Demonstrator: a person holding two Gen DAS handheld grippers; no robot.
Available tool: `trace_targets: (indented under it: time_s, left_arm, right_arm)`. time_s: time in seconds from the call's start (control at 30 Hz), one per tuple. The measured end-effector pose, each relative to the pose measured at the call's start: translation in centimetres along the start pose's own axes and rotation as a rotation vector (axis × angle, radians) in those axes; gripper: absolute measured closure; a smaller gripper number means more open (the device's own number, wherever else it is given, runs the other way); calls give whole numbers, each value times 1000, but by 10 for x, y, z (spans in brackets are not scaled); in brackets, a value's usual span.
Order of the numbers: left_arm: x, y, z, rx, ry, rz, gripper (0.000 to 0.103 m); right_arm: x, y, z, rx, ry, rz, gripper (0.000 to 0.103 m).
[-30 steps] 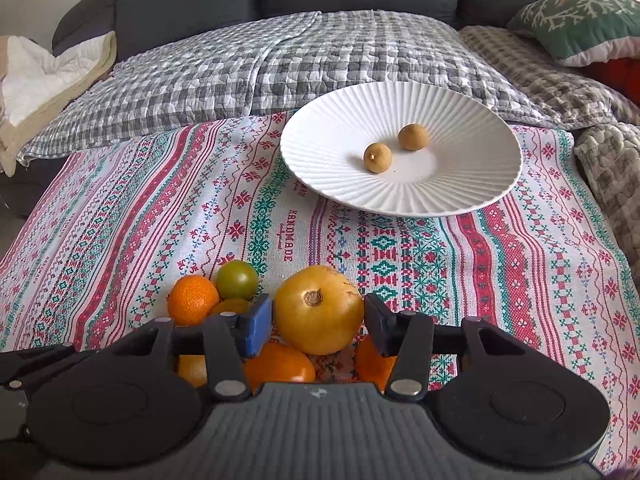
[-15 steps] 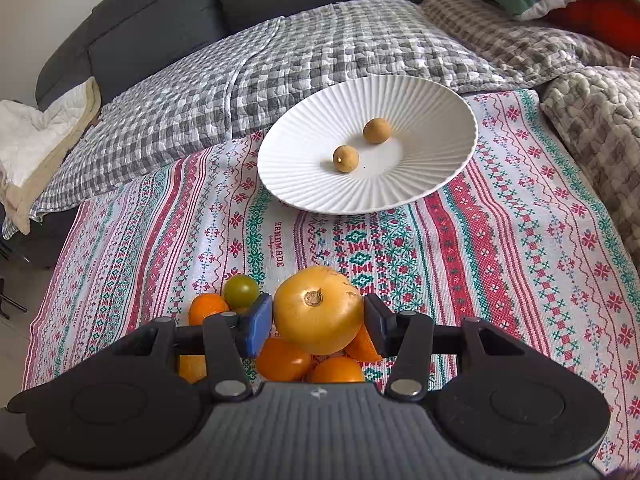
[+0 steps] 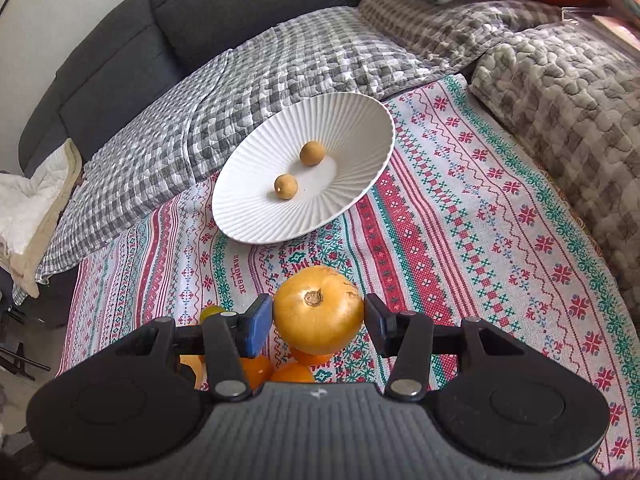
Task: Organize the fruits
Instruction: 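Place the yellow fruit in the white bowl and open the right tool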
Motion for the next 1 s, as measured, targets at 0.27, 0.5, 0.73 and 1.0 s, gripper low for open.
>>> trace_targets:
  time_s: [0.27, 0.5, 0.73, 1.0]
  left_arm:
    - [10, 20, 34, 50, -44, -5, 63]
    - [14, 55, 60, 53, 16, -49, 63]
    - [21, 95, 86, 35, 169, -27, 62]
    - [5, 140, 116, 27, 188, -3, 62]
  right_arm:
    - [25, -5, 23, 54, 90, 10, 57]
    - [43, 1, 51, 85, 161, 52, 57]
    - [35, 21, 81, 114, 122, 48, 57]
    - [11, 49, 84, 131, 22, 82, 57]
Point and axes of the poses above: each gripper's, at about its wrist camera, not at the fingertips, and y roughly the way its jaws point, x to its right, z to its top, the point moved 4 cm from there along y, roughly the way its jaws point, and after that the axes turned 7 degrees about -z, right-handed, at the moved point
